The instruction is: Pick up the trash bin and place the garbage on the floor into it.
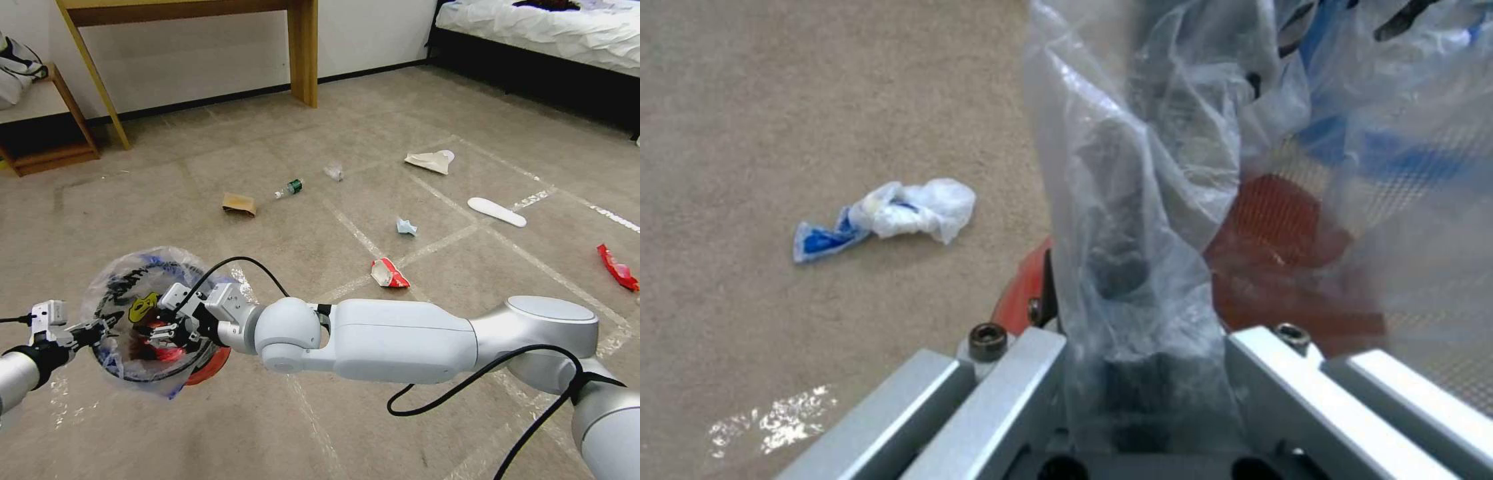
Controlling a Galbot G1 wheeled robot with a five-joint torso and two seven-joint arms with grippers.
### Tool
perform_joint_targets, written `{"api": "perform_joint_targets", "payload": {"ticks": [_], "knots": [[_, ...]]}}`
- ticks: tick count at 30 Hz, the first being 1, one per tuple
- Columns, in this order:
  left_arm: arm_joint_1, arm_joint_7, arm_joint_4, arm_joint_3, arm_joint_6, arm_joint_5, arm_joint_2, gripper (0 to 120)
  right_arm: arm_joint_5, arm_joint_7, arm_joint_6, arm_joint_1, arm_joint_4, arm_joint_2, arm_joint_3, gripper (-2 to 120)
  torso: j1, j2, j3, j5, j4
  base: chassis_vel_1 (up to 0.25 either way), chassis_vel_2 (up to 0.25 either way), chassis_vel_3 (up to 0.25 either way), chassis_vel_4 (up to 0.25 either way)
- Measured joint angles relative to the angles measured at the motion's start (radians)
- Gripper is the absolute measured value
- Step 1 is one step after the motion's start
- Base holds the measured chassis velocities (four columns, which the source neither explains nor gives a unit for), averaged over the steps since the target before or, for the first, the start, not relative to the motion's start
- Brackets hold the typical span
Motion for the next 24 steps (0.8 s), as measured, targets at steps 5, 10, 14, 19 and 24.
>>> {"api": "perform_joint_targets", "payload": {"ticks": [5,10,14,19,24], "knots": [[-0.001,0.001,0.004,0.000,0.000,0.002,-0.004,1,-0.001,-0.001,0.002,0.000,-0.001,-0.001,0.004,99,0.000,0.000,0.000,0.0000,0.0000,0.000,0.000,0.000,0.000],[-0.001,0.001,0.008,0.001,0.000,0.004,-0.007,1,-0.001,-0.001,0.003,0.000,0.004,-0.002,0.018,100,0.000,0.000,0.000,0.0000,0.0000,0.000,0.000,0.000,0.000],[-0.001,0.001,0.010,0.001,0.000,0.004,-0.006,1,-0.001,-0.001,0.003,0.003,0.012,-0.003,0.037,100,0.000,0.000,0.000,0.0000,0.0000,0.000,0.000,0.000,0.000],[0.000,0.001,0.015,-0.005,0.000,0.004,-0.001,1,0.013,-0.001,0.002,0.013,0.048,-0.008,0.098,100,0.000,0.000,0.000,0.0000,0.0000,0.000,0.000,0.000,0.000],[0.008,0.001,0.013,-0.014,0.000,0.004,-0.002,1,0.029,0.003,0.001,0.022,0.086,-0.010,0.168,100,0.000,0.000,0.000,0.0000,0.0000,0.000,0.000,0.000,0.000]]}}
